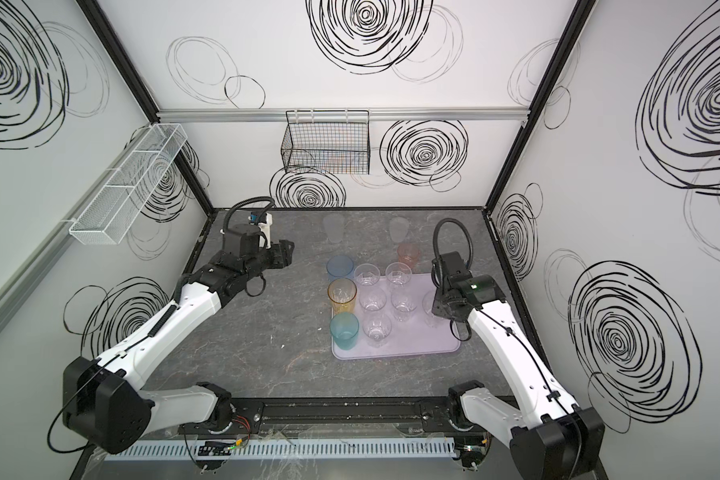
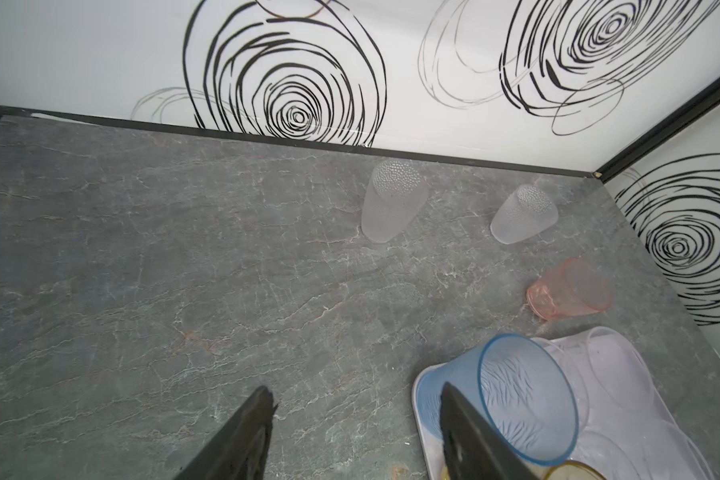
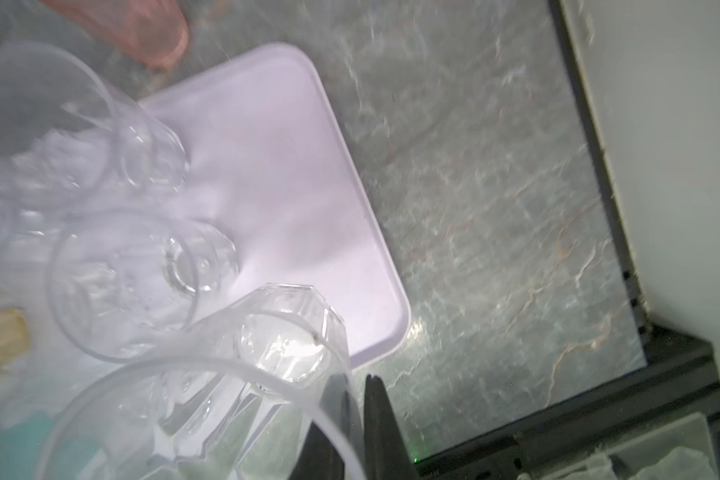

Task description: Place the glasses into the tray

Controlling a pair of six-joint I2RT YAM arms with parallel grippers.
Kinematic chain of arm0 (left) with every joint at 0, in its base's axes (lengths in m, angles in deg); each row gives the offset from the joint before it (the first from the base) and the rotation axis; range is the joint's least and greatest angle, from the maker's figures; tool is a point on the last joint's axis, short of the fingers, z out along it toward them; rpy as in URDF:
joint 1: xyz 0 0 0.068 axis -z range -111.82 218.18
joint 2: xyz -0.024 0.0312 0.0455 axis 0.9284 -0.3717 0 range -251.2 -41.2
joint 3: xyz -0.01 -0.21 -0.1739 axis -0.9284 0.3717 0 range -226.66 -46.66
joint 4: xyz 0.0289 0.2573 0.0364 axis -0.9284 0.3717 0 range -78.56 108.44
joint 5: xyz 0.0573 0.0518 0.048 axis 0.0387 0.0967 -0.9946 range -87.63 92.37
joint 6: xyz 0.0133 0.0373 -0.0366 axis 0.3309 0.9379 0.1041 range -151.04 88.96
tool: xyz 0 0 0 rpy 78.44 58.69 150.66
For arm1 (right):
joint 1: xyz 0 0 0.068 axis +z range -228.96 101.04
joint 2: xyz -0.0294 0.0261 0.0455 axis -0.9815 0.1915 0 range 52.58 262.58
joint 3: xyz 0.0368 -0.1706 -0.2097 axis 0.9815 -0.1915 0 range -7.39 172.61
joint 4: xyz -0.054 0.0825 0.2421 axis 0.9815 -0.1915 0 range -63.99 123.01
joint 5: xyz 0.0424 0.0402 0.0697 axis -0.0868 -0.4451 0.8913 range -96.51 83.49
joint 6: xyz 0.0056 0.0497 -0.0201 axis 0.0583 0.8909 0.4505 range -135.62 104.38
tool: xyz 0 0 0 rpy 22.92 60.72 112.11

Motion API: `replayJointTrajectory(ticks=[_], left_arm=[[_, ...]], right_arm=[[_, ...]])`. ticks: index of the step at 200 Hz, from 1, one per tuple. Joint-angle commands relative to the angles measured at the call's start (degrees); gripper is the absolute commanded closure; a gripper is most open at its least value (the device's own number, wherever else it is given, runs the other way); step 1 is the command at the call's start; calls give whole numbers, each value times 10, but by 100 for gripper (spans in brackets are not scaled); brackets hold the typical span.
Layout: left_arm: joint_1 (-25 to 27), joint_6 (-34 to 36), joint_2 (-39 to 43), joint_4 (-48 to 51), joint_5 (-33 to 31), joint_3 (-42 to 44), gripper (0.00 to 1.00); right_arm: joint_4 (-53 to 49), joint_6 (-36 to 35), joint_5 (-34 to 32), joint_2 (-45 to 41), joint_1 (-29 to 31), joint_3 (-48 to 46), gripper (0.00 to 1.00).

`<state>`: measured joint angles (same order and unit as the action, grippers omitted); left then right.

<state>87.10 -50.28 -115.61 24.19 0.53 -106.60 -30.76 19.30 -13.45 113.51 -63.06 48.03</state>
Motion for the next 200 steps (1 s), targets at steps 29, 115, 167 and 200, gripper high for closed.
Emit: replayJointTrajectory(ticks=[29,115,167,200], left_arm=[[-22,7,-25,-74,29,38,33],[-38,0,-36,-101,38,62,33],[-39,0,-40,-106,42,67,33],[-39,-1,-41,-106,44,67,33]], right_arm=[[89,55,89,-74,41,-91,100],[155,122,26,-14,150,-137,100],[179,116,17,1,151,-161,96],[185,109,25,9,151,-156,81]])
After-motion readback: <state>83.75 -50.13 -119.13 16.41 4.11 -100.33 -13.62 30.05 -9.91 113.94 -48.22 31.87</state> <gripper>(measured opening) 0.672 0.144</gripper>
